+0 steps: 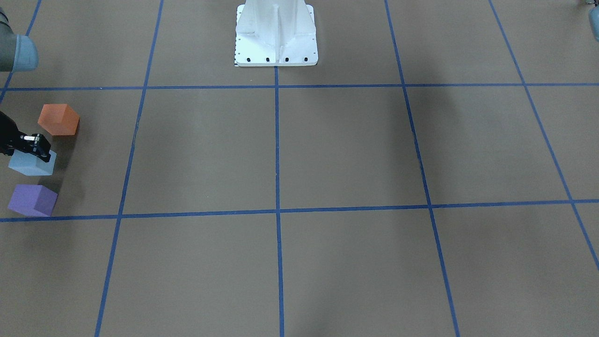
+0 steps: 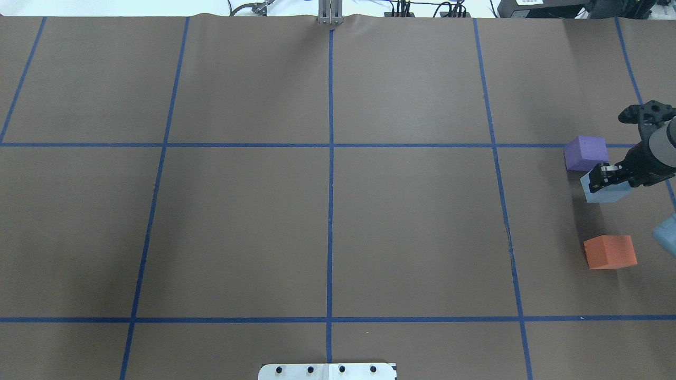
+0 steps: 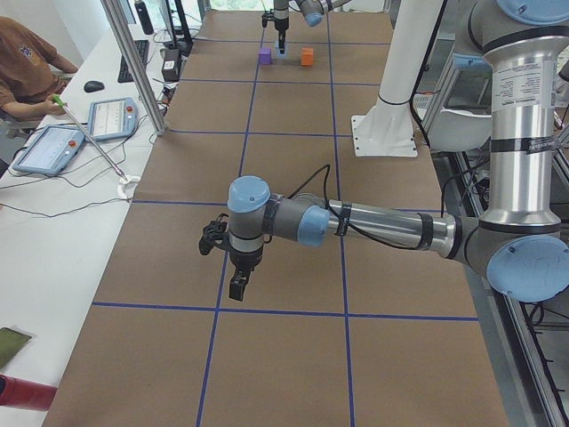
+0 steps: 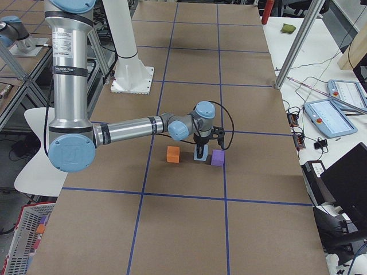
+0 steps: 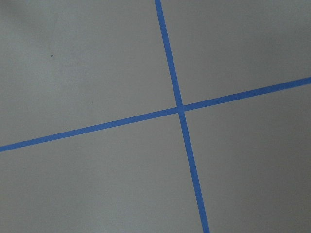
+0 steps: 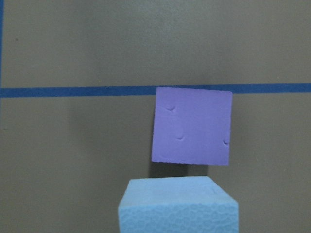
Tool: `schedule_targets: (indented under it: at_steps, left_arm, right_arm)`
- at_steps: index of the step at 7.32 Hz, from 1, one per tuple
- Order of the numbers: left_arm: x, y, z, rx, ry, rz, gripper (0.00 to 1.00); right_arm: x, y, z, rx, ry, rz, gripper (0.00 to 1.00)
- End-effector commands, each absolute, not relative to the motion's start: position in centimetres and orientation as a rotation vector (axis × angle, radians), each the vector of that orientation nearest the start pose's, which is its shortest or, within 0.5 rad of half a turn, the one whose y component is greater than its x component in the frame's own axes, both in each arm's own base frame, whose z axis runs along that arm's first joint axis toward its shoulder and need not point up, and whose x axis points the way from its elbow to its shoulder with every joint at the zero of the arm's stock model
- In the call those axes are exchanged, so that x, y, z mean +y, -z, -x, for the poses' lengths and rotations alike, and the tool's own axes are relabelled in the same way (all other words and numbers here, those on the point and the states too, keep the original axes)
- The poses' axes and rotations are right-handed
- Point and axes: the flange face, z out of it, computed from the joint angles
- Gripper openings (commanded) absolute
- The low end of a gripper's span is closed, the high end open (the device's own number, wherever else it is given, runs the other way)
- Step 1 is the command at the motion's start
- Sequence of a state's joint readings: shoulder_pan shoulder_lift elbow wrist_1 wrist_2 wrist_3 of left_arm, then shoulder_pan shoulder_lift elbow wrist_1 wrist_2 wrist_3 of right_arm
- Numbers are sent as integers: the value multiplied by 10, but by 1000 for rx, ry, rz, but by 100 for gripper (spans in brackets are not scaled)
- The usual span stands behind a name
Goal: Place blue block between orange and purple blocks
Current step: 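Lower the light blue cube between the purple and orange cubes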
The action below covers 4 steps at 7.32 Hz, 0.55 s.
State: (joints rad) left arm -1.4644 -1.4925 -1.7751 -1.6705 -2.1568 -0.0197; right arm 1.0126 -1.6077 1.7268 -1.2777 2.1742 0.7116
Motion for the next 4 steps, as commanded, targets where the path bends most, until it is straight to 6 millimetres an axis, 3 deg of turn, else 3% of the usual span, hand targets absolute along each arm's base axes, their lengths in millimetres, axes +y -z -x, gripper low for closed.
schedule_targets:
  at_steps: [1, 3, 4]
  left_arm:
    - [-477, -597, 27, 595, -150, -179, 100]
    - [-477, -600, 27, 595, -148, -174, 100]
    - [-477, -600, 27, 595, -148, -173, 100]
  right_arm:
    - [-455, -585, 214, -701, 3, 57, 0]
    - [-452, -596, 214, -690, 0, 77, 0]
    - [-451, -599, 215, -688, 0, 83, 34]
